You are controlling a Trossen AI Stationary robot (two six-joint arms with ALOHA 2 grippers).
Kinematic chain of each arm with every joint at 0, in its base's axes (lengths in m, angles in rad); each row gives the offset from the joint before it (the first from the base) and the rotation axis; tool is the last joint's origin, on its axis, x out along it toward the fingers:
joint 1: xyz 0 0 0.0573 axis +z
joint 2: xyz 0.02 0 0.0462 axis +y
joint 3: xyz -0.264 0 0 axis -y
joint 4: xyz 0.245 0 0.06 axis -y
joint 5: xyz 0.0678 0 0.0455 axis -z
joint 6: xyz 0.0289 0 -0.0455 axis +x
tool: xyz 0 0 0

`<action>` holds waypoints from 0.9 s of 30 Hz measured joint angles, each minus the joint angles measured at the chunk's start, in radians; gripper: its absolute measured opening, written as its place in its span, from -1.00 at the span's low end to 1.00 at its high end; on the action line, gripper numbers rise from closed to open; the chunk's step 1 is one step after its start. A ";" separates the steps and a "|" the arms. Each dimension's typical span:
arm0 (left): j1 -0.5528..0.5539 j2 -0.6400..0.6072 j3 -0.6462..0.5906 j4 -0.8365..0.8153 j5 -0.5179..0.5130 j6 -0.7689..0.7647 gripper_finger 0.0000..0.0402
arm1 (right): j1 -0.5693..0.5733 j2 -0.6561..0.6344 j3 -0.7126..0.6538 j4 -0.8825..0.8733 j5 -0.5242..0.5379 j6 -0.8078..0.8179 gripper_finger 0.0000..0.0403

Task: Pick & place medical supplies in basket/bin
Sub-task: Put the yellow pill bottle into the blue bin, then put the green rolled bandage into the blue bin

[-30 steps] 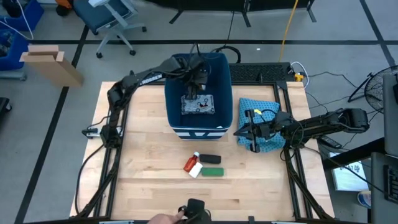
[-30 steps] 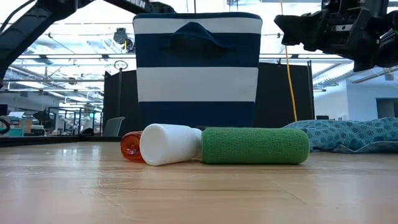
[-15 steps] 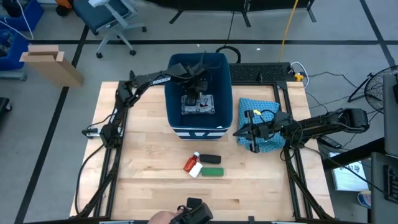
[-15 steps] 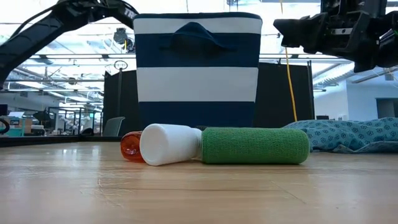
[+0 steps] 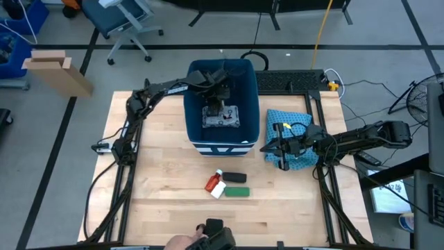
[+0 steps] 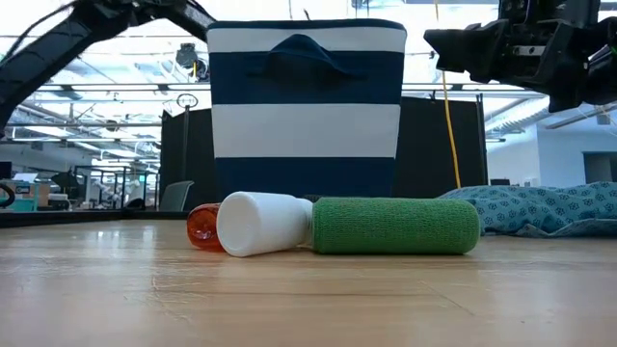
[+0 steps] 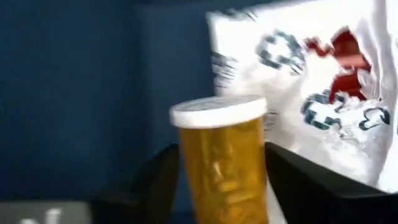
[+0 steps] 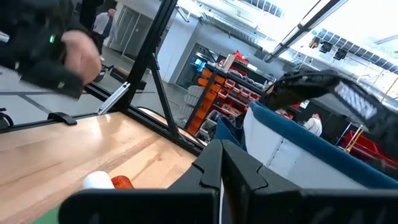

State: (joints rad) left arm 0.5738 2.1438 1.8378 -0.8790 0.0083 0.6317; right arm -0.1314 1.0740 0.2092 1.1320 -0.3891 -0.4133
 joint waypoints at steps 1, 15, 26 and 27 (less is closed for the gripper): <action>-0.001 -0.025 0.000 0.002 -0.019 -0.004 0.28 | 0.000 0.000 0.000 0.000 0.000 0.000 -1.00; -0.069 -0.568 0.002 -0.050 -0.032 0.006 0.84 | 0.000 0.000 0.000 -0.008 -0.004 0.006 -1.00; -0.058 -1.060 -0.339 -0.009 0.333 -0.131 -0.19 | 0.000 0.000 0.000 0.000 -0.004 -0.055 -1.00; -0.063 -1.108 -0.428 0.064 0.359 -0.140 -0.34 | 0.000 0.000 0.000 0.000 -0.004 -0.053 -1.00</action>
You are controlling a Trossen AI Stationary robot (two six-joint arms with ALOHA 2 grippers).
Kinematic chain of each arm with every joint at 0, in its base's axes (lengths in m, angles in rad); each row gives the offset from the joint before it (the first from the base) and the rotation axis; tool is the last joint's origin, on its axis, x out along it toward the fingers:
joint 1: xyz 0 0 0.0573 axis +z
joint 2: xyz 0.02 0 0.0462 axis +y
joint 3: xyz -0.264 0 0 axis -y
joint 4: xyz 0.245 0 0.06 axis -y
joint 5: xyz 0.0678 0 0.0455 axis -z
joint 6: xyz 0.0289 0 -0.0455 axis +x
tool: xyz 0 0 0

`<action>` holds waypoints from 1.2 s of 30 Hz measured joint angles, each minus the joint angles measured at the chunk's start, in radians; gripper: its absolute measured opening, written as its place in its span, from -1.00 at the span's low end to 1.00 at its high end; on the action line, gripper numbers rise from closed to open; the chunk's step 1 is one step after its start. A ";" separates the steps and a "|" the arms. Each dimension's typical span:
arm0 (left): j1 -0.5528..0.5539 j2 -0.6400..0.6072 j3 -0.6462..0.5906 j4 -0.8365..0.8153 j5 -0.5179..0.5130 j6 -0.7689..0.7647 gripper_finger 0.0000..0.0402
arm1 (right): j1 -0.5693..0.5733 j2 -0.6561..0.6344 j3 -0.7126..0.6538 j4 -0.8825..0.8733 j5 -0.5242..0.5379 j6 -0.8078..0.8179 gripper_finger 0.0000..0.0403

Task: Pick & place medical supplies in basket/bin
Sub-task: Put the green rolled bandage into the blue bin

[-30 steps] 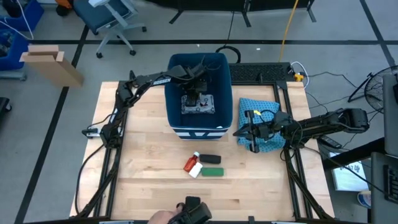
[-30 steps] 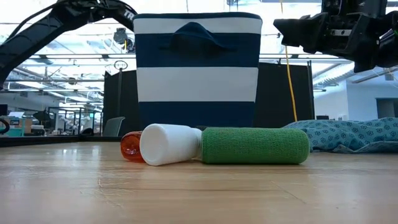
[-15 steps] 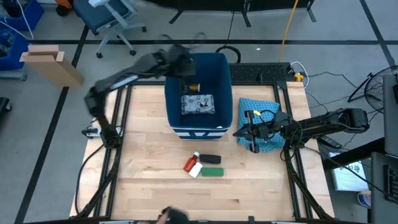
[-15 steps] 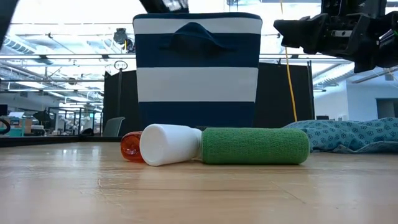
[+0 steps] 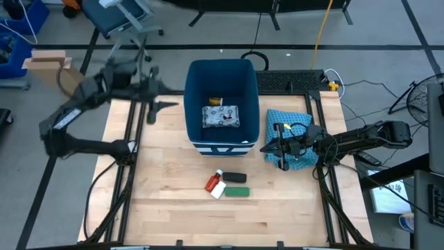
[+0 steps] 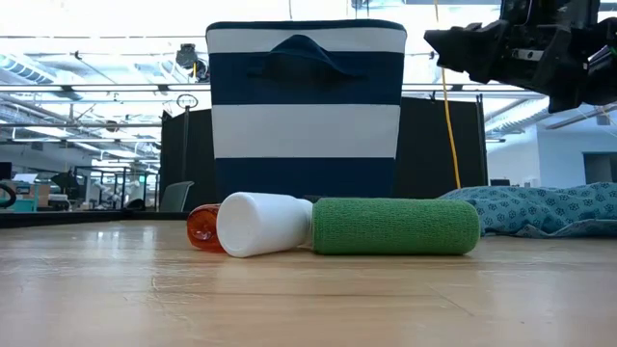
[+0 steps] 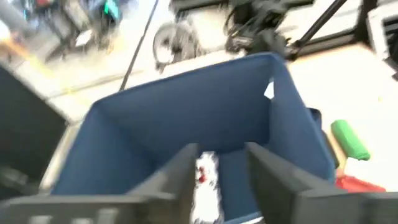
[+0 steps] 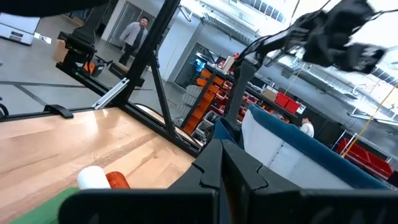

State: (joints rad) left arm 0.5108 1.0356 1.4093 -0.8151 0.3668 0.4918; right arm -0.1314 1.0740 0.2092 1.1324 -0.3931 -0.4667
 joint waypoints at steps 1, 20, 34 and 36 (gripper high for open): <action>-0.007 -0.050 -0.100 0.088 0.014 -0.011 -0.50 | 0.000 0.000 0.000 0.000 0.000 0.005 -1.00; -0.006 -0.721 -1.267 1.014 0.075 -0.417 -0.99 | 0.000 0.000 0.000 0.000 0.031 0.116 -1.00; -0.006 -0.742 -1.400 1.075 -0.124 -0.424 -0.88 | 0.238 -0.091 0.490 -0.922 0.612 -0.075 -1.00; -0.006 -0.742 -1.400 1.075 -0.124 -0.422 -0.88 | 0.309 -0.058 0.670 -1.118 0.707 -0.063 -1.00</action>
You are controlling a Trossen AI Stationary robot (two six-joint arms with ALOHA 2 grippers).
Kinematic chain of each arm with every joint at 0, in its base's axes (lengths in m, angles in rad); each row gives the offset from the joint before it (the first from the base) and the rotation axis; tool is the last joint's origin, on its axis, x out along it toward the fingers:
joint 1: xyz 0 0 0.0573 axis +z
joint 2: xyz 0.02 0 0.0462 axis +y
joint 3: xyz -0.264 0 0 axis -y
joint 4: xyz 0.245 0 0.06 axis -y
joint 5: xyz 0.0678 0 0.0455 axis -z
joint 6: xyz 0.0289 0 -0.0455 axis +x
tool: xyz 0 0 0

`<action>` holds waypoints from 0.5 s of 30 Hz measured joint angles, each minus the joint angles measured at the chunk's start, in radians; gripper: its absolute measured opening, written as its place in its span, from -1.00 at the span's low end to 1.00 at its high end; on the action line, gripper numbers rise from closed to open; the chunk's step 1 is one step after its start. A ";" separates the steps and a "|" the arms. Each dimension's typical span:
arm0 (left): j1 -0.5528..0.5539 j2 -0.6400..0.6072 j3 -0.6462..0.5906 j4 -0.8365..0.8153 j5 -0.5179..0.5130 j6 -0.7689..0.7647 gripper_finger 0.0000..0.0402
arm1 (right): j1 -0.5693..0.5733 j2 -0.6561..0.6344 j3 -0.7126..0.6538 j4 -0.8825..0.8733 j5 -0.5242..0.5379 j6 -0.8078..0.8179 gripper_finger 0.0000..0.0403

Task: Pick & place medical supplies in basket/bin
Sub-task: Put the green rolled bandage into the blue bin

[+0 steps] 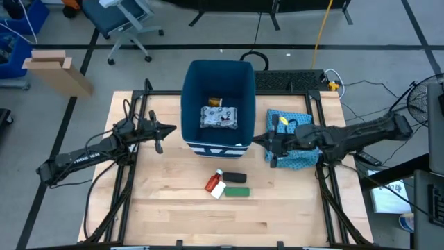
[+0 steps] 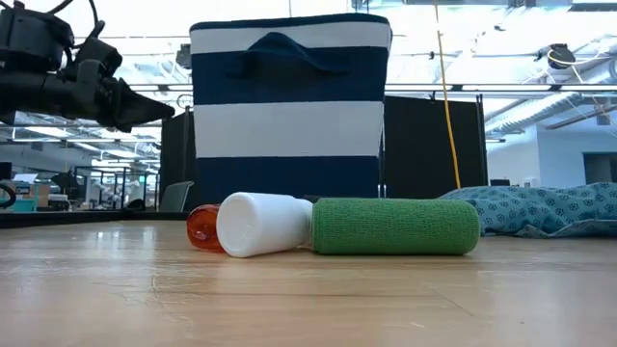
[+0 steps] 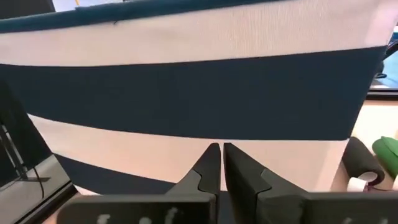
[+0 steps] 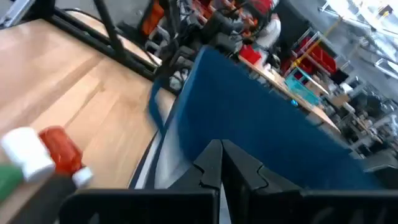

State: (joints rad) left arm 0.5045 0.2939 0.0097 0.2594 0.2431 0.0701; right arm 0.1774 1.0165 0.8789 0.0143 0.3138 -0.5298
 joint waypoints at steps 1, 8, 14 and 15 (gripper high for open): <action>0.000 0.000 0.000 0.001 0.000 0.010 -0.89 | 0.037 0.013 0.077 -0.069 0.044 0.011 -1.00; 0.000 0.000 0.000 0.015 -0.017 0.028 -0.99 | 0.279 0.085 0.429 -0.361 0.310 0.055 -0.99; 0.000 0.000 0.000 0.014 -0.018 -0.008 -0.87 | 0.401 0.232 0.515 -0.464 0.420 0.260 -0.67; 0.000 0.000 0.000 0.014 -0.017 -0.023 -0.85 | 0.407 0.263 0.515 -0.475 0.420 0.310 -0.58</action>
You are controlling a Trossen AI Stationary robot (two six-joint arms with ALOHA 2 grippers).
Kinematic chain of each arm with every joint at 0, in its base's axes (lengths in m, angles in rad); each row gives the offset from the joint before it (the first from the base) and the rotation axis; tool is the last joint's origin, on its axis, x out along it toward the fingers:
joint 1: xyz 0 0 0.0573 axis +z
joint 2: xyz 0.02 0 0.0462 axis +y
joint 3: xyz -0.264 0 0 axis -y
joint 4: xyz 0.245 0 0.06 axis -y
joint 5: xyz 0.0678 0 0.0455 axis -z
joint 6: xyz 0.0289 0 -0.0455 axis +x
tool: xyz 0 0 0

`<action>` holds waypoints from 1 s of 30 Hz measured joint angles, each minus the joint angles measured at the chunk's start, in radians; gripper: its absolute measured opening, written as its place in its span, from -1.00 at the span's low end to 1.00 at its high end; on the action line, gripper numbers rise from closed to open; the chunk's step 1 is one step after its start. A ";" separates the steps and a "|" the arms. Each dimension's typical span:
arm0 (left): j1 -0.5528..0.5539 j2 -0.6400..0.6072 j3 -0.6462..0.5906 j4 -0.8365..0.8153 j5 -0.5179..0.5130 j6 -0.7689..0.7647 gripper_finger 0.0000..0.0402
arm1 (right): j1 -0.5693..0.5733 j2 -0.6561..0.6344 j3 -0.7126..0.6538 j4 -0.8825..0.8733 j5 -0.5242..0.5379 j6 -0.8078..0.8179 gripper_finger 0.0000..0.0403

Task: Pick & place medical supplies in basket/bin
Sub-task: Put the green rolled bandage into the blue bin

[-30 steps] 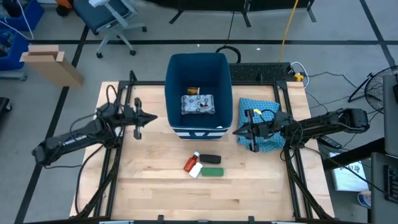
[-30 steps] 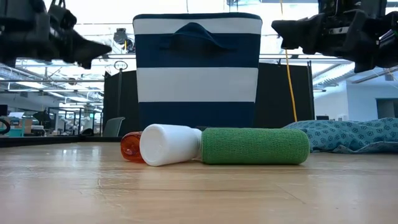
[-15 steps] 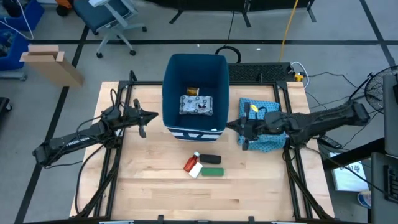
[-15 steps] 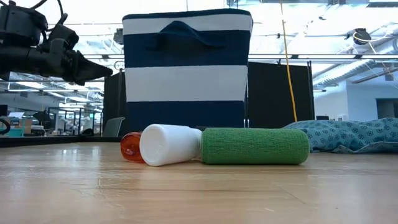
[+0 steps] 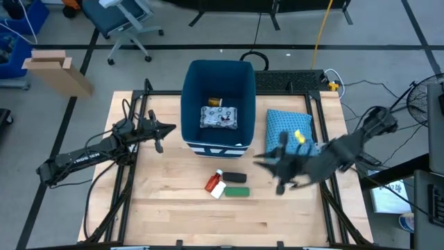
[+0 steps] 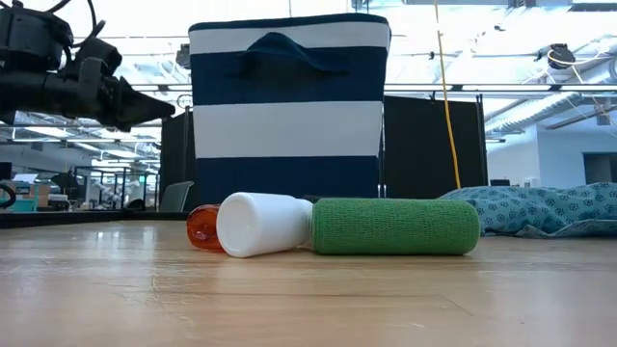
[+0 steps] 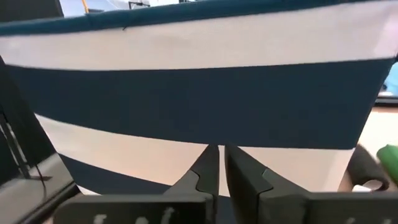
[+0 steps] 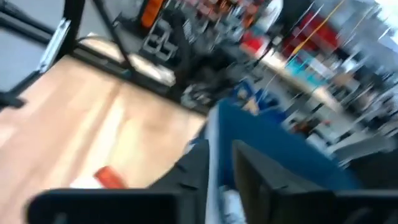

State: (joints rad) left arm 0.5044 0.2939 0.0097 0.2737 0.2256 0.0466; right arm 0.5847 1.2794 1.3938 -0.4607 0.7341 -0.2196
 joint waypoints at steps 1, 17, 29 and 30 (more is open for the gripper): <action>0.000 0.000 0.000 0.000 0.000 -0.018 -0.83 | 0.005 0.030 0.000 -0.013 0.000 0.049 -0.50; 0.000 0.000 0.000 0.032 0.000 -0.189 -0.74 | 0.039 0.526 0.000 -0.196 -0.160 0.464 0.18; 0.000 0.000 0.001 0.033 0.002 -0.207 -0.74 | -0.060 0.620 0.000 -0.151 -0.352 0.545 0.18; 0.000 0.000 0.001 0.033 0.002 -0.207 -0.74 | -0.067 0.631 0.000 -0.146 -0.365 0.556 0.18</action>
State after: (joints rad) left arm 0.5044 0.2939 0.0105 0.3065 0.2272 -0.1608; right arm 0.5175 1.9105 1.3937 -0.6066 0.3693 0.3361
